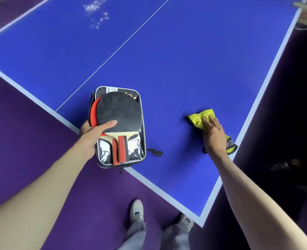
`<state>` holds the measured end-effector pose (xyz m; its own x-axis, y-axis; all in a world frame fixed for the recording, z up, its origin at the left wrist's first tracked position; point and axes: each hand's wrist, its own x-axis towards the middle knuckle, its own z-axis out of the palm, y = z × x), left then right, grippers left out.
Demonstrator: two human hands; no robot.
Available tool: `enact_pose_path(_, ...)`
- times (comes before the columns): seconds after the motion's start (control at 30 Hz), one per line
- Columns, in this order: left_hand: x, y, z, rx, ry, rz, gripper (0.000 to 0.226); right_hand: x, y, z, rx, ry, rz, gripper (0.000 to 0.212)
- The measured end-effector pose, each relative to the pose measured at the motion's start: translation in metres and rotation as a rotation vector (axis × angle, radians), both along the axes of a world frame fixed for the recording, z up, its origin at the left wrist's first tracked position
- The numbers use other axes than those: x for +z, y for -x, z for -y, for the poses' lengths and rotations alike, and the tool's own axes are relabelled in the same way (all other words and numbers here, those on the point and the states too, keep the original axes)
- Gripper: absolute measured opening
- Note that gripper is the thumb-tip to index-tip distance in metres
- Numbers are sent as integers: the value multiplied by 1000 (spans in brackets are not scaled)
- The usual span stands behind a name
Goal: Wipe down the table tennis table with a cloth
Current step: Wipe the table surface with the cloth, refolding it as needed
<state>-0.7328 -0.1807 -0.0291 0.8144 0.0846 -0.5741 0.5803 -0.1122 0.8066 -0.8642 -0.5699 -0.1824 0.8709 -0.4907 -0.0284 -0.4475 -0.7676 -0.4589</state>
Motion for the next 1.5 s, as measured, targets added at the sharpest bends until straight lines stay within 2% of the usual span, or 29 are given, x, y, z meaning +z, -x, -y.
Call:
enact_pose_path(0.1,-5,5,2,-14,-8,-12,56,-2,11,-25,-77,-28,38,77)
enact_pose_path(0.2,-3,8,9,-28,2,-14,54,-4,58,-72,-3,5,73,79)
enact_pose_path(0.27,0,10,18,-46,15,-16,53,1,97,-100,61,36,25,77)
enact_pose_path(0.4,10,12,43,-112,36,-22,60,8,174,-155,170,55,-44,59)
enact_pose_path(0.57,15,21,74,-232,47,-20,74,24,240,-172,262,-31,-45,67)
enact_pose_path(0.63,13,25,86,-300,47,-25,70,31,261,-162,188,-100,-65,74)
enact_pose_path(0.73,9,38,104,-418,18,-16,61,43,283,-129,-69,-164,-42,70)
enact_pose_path(0.87,-9,64,125,-538,-7,-67,68,62,297,-77,-317,-140,8,65)
enact_pose_path(0.93,-20,79,134,-593,-11,-129,76,68,297,-55,-377,-152,37,60)
enact_pose_path(1.07,-39,111,152,-680,19,-232,77,77,283,-24,-442,-175,115,53)
enact_pose_path(1.23,-59,137,172,-807,17,-250,76,79,261,-5,-614,-358,169,52)
enact_pose_path(1.33,-62,142,179,-824,-64,-191,65,78,251,4,-650,-411,183,51)
enact_pose_path(1.4,-65,140,179,-834,-183,-149,66,76,247,10,-641,-437,186,51)
enact_pose_path(1.5,-70,139,175,-873,-404,-122,96,73,243,20,-593,-469,190,52)
